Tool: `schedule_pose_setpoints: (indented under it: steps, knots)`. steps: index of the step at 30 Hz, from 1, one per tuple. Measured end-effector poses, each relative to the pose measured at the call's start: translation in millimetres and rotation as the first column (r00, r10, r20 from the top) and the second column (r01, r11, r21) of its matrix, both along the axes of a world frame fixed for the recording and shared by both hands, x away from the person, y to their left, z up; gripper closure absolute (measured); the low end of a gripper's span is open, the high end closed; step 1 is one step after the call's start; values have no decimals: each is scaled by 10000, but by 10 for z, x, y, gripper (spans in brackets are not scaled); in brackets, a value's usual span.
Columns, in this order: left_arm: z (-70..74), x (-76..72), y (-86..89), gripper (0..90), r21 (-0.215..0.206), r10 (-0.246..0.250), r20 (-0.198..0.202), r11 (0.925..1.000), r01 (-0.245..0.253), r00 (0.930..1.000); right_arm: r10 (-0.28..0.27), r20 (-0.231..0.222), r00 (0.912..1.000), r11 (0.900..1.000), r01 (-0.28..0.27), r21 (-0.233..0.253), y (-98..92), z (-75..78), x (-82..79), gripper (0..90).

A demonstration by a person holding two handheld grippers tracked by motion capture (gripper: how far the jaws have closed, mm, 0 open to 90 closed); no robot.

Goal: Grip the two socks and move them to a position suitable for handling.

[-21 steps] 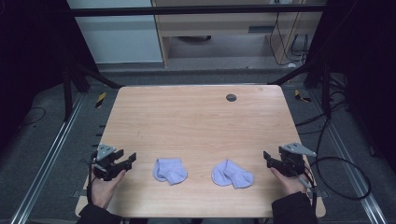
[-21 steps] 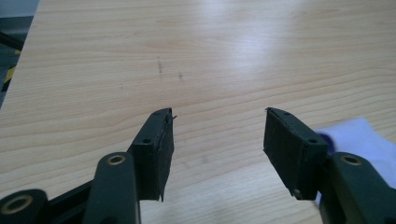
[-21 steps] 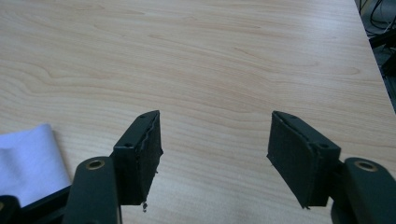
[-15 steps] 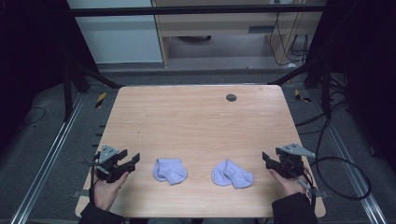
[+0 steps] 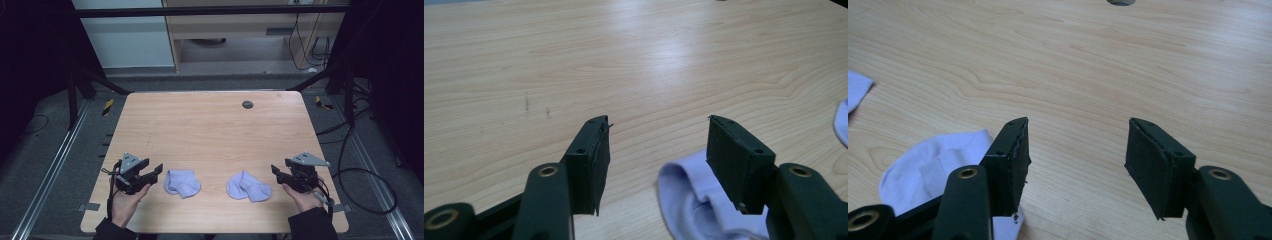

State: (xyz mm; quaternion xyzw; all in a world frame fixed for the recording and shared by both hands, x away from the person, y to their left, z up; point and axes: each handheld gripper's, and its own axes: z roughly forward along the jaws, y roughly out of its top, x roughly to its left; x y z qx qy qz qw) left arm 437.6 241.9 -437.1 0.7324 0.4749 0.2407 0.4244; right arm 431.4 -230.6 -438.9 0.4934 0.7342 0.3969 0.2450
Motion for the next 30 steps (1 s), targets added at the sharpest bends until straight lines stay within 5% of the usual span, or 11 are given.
schedule_pose_setpoints:
  steps: [13,30]
  knots:
    - [103,48,-531,421,133,-929,147,9956,927,9956,747,-245,9969,9972,-748,-48,170,25,-26,479]
    - [-20,4,-1066,487,426,-1735,-204,9838,1742,9846,1629,-754,9838,9857,-1656,-305,320,-141,-163,576]
